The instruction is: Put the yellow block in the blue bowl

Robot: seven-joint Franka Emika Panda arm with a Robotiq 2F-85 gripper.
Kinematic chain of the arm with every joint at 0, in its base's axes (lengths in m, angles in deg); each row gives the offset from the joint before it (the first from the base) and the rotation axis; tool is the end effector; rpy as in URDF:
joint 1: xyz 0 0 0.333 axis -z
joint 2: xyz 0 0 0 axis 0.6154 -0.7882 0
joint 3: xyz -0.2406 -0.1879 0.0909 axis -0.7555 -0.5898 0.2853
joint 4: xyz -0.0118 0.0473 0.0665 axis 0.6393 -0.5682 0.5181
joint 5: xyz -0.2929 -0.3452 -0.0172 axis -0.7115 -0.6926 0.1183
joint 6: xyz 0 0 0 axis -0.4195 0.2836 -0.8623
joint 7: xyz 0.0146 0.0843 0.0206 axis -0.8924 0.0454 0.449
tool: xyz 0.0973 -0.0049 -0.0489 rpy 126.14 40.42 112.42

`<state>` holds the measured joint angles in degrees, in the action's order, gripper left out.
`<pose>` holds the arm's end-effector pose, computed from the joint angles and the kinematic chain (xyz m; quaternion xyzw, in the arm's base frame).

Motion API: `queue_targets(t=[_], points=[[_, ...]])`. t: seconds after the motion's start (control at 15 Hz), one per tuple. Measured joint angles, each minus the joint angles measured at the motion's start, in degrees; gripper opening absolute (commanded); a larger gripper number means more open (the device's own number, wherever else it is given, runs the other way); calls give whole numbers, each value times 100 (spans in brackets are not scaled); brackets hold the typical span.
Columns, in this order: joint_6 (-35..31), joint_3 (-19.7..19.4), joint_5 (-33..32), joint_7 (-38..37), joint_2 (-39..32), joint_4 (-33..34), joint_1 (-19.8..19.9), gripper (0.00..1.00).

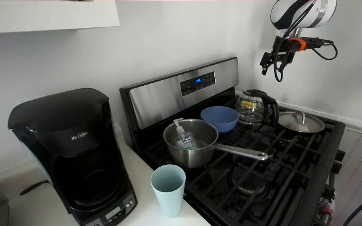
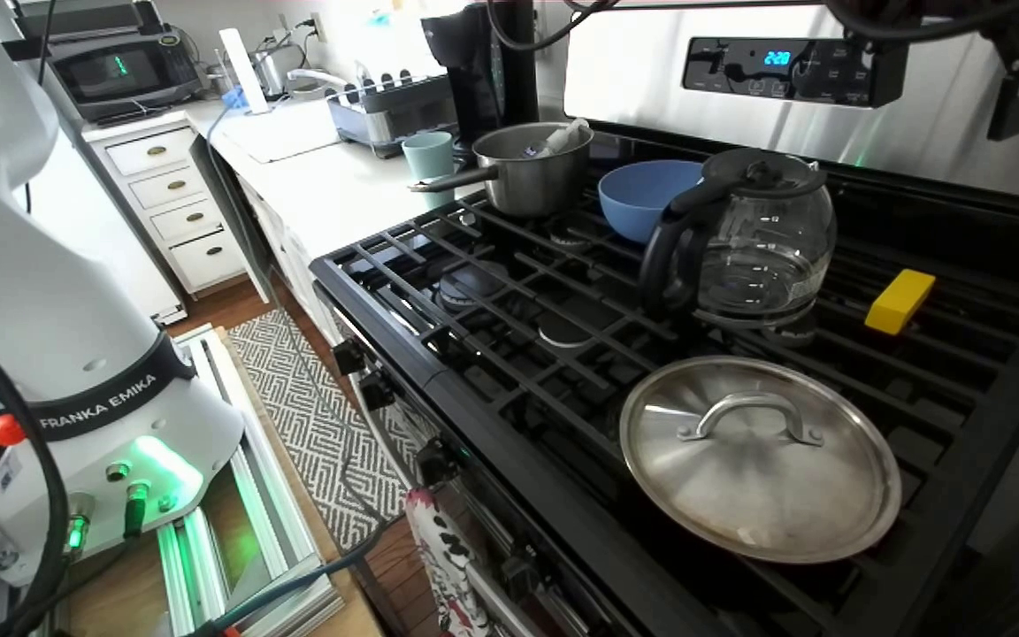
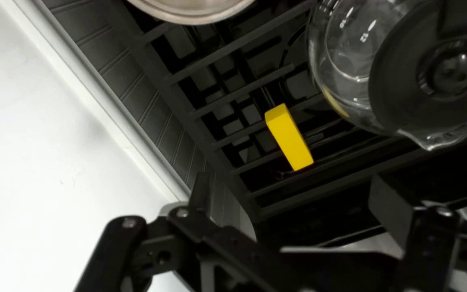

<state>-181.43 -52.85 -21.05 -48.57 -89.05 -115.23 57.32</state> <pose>0.5540 -0.4340 0.3961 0.9595 -0.2529 0.1153 0.0459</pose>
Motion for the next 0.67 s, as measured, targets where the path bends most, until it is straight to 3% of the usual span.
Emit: queue_targets(t=[0.27, 0.67], points=[[774, 100, -8, 257, -423, 304, 245, 100], [859, 167, -265, 380, -1365, 1157, 589, 100]])
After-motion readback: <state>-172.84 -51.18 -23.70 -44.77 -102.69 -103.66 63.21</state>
